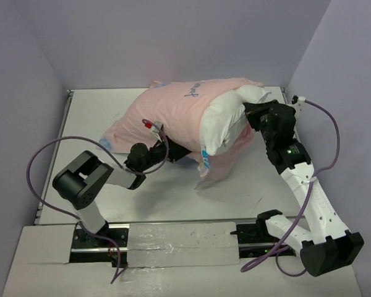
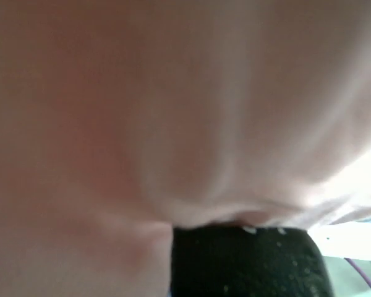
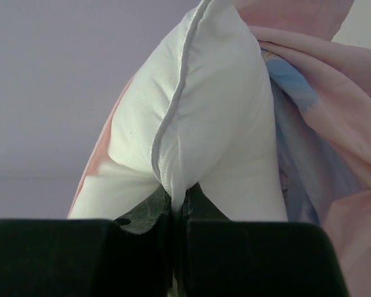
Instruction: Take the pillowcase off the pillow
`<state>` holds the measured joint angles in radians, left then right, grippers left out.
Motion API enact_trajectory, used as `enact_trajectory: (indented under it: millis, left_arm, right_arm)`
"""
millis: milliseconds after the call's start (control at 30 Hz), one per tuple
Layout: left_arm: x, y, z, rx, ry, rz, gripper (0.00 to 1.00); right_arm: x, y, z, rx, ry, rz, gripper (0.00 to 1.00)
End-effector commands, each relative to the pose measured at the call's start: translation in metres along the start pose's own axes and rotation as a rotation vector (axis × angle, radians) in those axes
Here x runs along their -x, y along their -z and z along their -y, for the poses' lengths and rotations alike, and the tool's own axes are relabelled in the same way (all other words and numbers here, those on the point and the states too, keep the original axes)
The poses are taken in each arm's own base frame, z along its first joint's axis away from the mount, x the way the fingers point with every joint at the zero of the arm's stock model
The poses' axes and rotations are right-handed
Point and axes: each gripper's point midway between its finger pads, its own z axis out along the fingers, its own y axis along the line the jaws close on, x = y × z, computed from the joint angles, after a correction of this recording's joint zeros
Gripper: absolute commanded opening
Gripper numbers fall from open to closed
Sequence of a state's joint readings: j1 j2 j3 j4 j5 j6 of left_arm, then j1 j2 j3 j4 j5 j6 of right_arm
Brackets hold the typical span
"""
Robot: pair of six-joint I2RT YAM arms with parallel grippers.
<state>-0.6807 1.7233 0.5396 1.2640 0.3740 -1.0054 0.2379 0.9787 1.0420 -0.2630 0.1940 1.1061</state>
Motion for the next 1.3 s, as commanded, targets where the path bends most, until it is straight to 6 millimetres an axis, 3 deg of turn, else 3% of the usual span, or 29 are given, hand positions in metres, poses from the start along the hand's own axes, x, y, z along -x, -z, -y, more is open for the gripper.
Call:
enact_trajectory:
  millis: [0, 33, 67, 100, 167, 233, 267, 300, 333, 367, 533, 667, 733, 767, 800, 833, 900, 933, 967, 1033, 1100, 1233, 1267]
  left_arm:
    - [0.026, -0.01, 0.016, -0.036, -0.063, 0.06, 0.0]
    - [0.034, -0.007, 0.014, -0.015, -0.07, 0.099, 0.0]
    - [0.034, 0.004, -0.003, 0.058, -0.049, 0.112, 0.0]
    - [0.046, 0.011, -0.001, 0.085, -0.052, 0.154, 0.0]
    - [0.069, 0.032, -0.035, 0.261, -0.054, 0.249, 0.0]
    - [0.074, 0.057, -0.069, 0.474, -0.03, 0.257, 0.0]
    - [0.095, 0.073, -0.09, 0.594, -0.026, 0.34, 0.0]
    - [0.092, 0.088, -0.109, 0.702, -0.004, 0.323, 0.0]
    - [0.107, 0.1, -0.12, 0.754, -0.006, 0.358, 0.0]
    - [0.11, 0.108, -0.128, 0.795, 0.008, 0.372, 0.0]
    - [0.132, 0.157, -0.189, 0.971, 0.183, 0.44, 0.0]
    - [0.127, 0.171, -0.227, 1.052, 0.314, 0.399, 0.0]
    - [0.138, 0.162, -0.229, 1.053, 0.322, 0.394, 0.0]
    - [0.132, 0.163, -0.237, 1.081, 0.346, 0.372, 0.0]
    - [0.134, 0.159, -0.237, 1.075, 0.338, 0.359, 0.0]
    - [0.146, 0.149, -0.234, 1.047, 0.326, 0.364, 0.0]
    - [0.146, 0.149, -0.239, 1.08, 0.334, 0.339, 0.0]
    - [0.16, 0.142, -0.236, 1.073, 0.331, 0.354, 0.0]
    - [0.155, 0.146, -0.24, 1.116, 0.351, 0.331, 0.0]
    - [0.176, 0.143, -0.236, 1.142, 0.318, 0.356, 0.0]
    - [0.179, 0.14, -0.227, 1.142, 0.294, 0.33, 0.02]
    - [0.184, 0.149, -0.19, 1.226, 0.156, 0.313, 0.51]
    - [0.191, 0.15, -0.17, 1.233, 0.094, 0.315, 0.55]
  right_arm:
    - [0.028, 0.017, -0.057, 0.172, 0.008, 0.076, 0.0]
    - [0.03, 0.018, -0.057, 0.169, 0.032, 0.081, 0.0]
    - [0.033, 0.019, -0.056, 0.166, 0.091, 0.093, 0.0]
    - [0.036, 0.019, -0.054, 0.155, 0.128, 0.103, 0.0]
    - [0.055, 0.022, -0.058, 0.138, 0.268, 0.169, 0.0]
    - [0.074, 0.021, -0.054, 0.09, 0.367, 0.22, 0.0]
    - [0.078, 0.022, -0.063, 0.116, 0.455, 0.214, 0.0]
    - [0.08, 0.023, -0.07, 0.142, 0.495, 0.207, 0.0]
    - [0.079, 0.026, -0.078, 0.175, 0.56, 0.197, 0.0]
    - [0.082, 0.032, -0.093, 0.218, 0.573, 0.196, 0.0]
    - [0.096, 0.038, -0.121, 0.271, 0.605, 0.216, 0.0]
    - [0.094, 0.038, -0.127, 0.3, 0.658, 0.185, 0.0]
    - [0.075, 0.036, -0.13, 0.363, 0.674, 0.106, 0.0]
    - [0.065, 0.032, -0.126, 0.383, 0.68, 0.066, 0.0]
    - [0.044, 0.033, -0.128, 0.46, 0.691, -0.027, 0.0]
    - [0.021, 0.024, -0.113, 0.477, 0.679, -0.116, 0.0]
    - [-0.012, 0.027, -0.11, 0.587, 0.671, -0.234, 0.0]
    - [-0.038, 0.028, -0.092, 0.622, 0.669, -0.335, 0.0]
    - [-0.055, 0.033, -0.092, 0.662, 0.676, -0.366, 0.0]
    - [-0.078, 0.033, -0.071, 0.643, 0.695, -0.401, 0.0]
    - [-0.092, 0.04, -0.065, 0.627, 0.692, -0.429, 0.0]
    - [-0.101, 0.039, -0.049, 0.58, 0.679, -0.452, 0.0]
    - [-0.095, 0.038, -0.049, 0.561, 0.676, -0.417, 0.0]
